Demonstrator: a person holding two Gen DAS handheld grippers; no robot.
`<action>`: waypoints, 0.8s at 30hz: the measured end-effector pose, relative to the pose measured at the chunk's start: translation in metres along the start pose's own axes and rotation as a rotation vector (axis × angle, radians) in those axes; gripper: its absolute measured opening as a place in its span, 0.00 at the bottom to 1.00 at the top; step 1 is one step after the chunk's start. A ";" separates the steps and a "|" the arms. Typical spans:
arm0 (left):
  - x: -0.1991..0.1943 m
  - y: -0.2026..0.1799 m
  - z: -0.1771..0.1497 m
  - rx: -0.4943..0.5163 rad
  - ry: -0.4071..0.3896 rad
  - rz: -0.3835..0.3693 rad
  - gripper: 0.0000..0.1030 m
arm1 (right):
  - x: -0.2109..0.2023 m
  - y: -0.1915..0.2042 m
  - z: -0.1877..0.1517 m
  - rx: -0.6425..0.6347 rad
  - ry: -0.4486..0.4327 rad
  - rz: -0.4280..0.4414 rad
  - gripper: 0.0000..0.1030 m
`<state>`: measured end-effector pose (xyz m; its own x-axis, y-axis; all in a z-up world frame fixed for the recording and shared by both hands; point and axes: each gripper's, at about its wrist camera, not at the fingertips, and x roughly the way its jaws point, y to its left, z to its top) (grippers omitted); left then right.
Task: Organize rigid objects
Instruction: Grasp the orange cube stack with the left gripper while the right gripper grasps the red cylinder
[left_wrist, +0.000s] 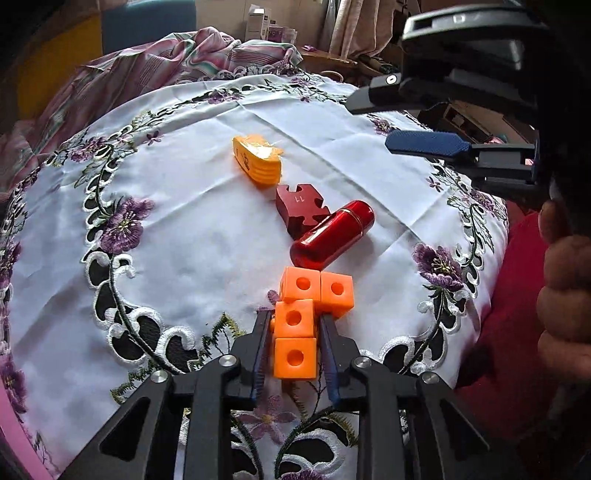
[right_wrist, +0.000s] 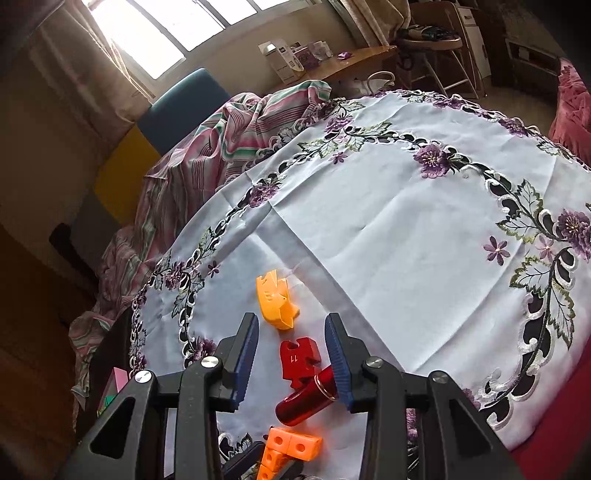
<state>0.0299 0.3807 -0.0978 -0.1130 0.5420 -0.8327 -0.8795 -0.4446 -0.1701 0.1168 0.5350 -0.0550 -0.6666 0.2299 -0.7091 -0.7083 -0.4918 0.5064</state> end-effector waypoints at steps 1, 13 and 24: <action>-0.003 0.004 -0.002 -0.024 -0.007 -0.004 0.25 | 0.001 -0.001 0.000 0.004 0.008 0.000 0.37; -0.038 0.049 -0.049 -0.114 -0.055 0.132 0.25 | 0.036 0.017 -0.018 -0.122 0.196 -0.059 0.47; -0.037 0.053 -0.051 -0.122 -0.075 0.110 0.25 | 0.053 0.027 -0.028 -0.258 0.252 -0.196 0.75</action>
<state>0.0106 0.3008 -0.1032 -0.2437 0.5351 -0.8089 -0.7976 -0.5851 -0.1468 0.0688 0.5099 -0.0926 -0.4246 0.1431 -0.8940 -0.7132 -0.6612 0.2328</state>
